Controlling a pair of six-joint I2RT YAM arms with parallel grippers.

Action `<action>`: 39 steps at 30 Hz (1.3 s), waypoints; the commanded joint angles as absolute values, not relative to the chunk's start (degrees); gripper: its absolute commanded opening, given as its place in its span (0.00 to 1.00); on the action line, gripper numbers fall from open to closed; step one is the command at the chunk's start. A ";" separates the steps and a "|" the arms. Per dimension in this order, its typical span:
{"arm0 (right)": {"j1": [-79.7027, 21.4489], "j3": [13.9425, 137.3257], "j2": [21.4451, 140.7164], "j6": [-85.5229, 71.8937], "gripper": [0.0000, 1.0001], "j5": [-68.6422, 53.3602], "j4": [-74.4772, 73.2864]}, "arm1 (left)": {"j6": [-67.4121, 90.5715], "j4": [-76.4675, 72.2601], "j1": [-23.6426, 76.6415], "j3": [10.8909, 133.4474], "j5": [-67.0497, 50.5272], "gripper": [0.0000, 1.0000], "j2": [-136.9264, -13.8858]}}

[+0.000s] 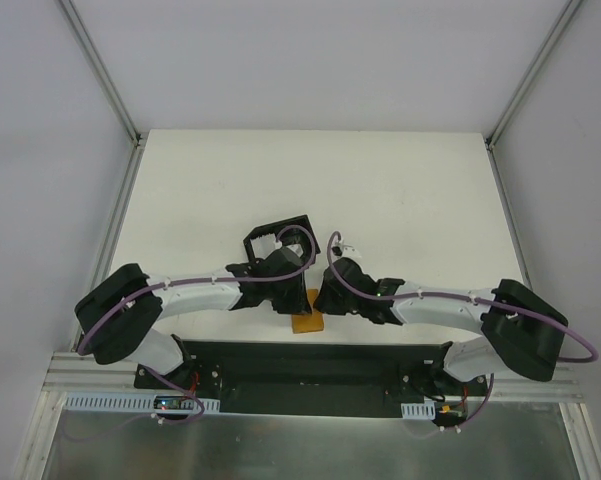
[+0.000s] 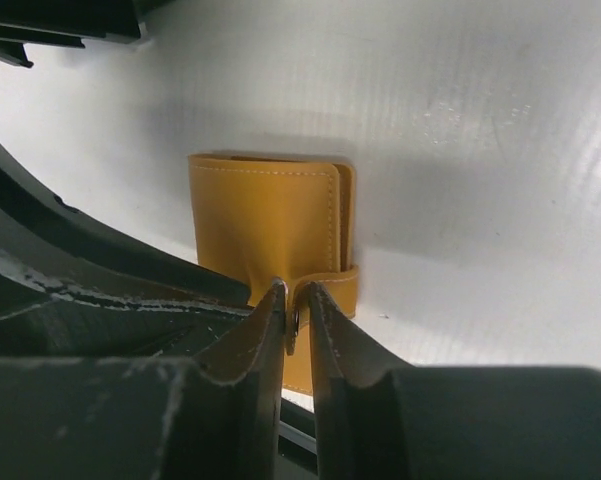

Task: Put the credit cards into the card holder
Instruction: Close the card holder at the center of the board.

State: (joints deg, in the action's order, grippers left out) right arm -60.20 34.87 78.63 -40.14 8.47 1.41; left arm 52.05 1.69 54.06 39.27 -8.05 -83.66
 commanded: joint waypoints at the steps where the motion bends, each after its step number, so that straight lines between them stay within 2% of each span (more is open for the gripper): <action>1: -59.86 40.07 81.91 -38.06 0.19 3.17 0.53 | 51.42 4.48 54.76 37.00 -6.33 0.19 -83.67; 4: -59.15 41.74 84.46 -37.88 0.21 0.88 -2.80 | 51.15 4.48 54.76 36.39 -6.07 0.16 -83.06; 11: -58.71 43.33 87.27 -37.18 0.24 0.62 -6.86 | 49.48 5.10 54.76 34.19 -2.55 0.32 -75.86; 18: -58.80 44.38 88.33 -37.09 0.24 -1.30 -8.00 | 51.06 8.35 54.76 30.42 2.02 0.39 -69.09; 20: -58.97 44.56 88.59 -37.09 0.24 -1.41 -7.74 | 52.55 8.35 54.67 29.01 2.55 0.43 -68.73; 23: -59.15 44.47 88.77 -37.44 0.24 -1.41 -7.21 | 54.48 8.35 54.67 28.30 3.34 0.44 -70.13; 31: -60.64 44.82 88.68 -38.15 0.26 -1.32 -6.24 | 55.55 7.12 54.67 30.14 3.96 0.42 -75.32; 39: -61.70 45.44 86.84 -36.30 0.31 -0.35 -7.03 | 54.84 6.15 54.58 30.50 3.34 0.25 -78.40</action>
State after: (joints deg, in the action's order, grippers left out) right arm -60.05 44.45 87.26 -37.41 1.39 -3.92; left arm 55.16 4.47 54.06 31.11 1.08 -75.37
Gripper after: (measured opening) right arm 0.300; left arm 0.287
